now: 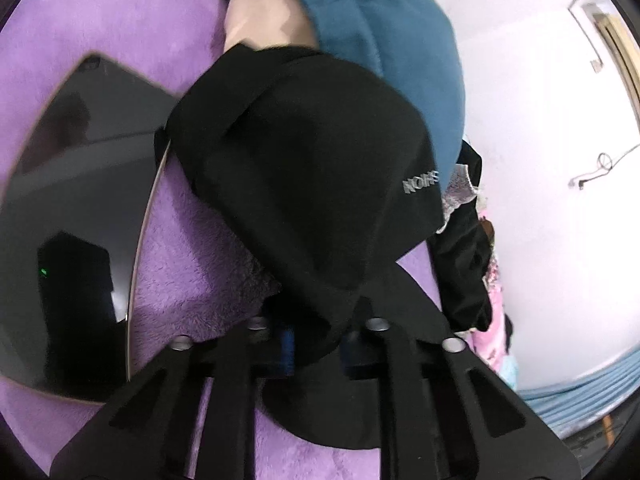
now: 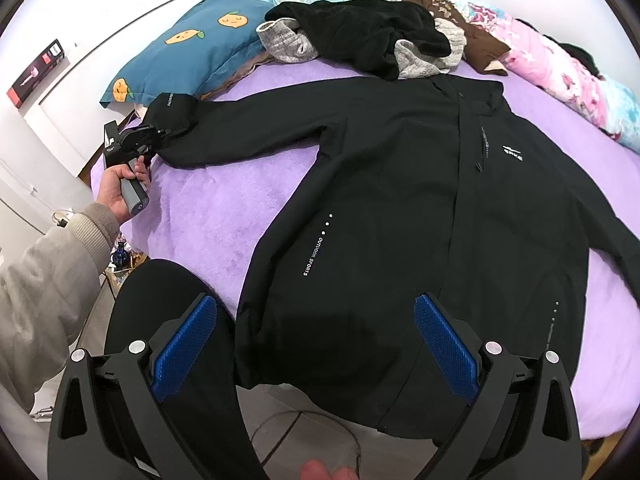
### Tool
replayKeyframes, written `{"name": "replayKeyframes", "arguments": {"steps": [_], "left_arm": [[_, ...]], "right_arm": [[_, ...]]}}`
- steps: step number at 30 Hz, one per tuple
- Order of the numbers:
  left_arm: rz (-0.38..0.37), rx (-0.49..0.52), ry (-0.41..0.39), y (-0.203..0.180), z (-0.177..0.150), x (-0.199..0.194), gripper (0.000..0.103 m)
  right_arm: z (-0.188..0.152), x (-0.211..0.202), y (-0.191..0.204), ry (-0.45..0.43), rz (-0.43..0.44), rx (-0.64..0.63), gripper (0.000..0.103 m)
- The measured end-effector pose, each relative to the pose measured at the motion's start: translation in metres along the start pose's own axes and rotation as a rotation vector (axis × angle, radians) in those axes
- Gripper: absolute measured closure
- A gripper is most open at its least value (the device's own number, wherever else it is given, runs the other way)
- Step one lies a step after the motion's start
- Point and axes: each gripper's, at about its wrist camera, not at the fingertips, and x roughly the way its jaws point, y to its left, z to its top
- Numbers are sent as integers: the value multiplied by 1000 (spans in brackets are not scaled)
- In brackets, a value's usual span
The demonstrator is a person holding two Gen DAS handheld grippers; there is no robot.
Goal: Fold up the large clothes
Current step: 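Lift the held sleeve with the left gripper and fold it across the jacket body, then release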
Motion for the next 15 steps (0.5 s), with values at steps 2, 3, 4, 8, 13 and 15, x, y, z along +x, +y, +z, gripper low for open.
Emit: {"name": "replayKeyframes", "arguments": {"steps": [2, 3, 4, 8, 13, 15], "left_arm": [[12, 35, -20, -6, -3, -13, 99], [17, 64, -30, -14, -4, -17, 100], [24, 99, -44, -25, -5, -23, 100], [4, 181, -92, -66, -13, -53, 101], [-25, 324, -141, -139, -31, -80, 101], [-44, 368, -146, -165, -45, -85, 101]], "right_arm": [[0, -4, -1, -13, -2, 6, 5], [0, -6, -3, -17, 0, 11, 5], [1, -8, -4, -22, 1, 15, 5], [4, -22, -9, -60, -6, 17, 5], [23, -50, -22, -139, -40, -13, 5], [34, -67, -29, -182, -60, -22, 5]]}}
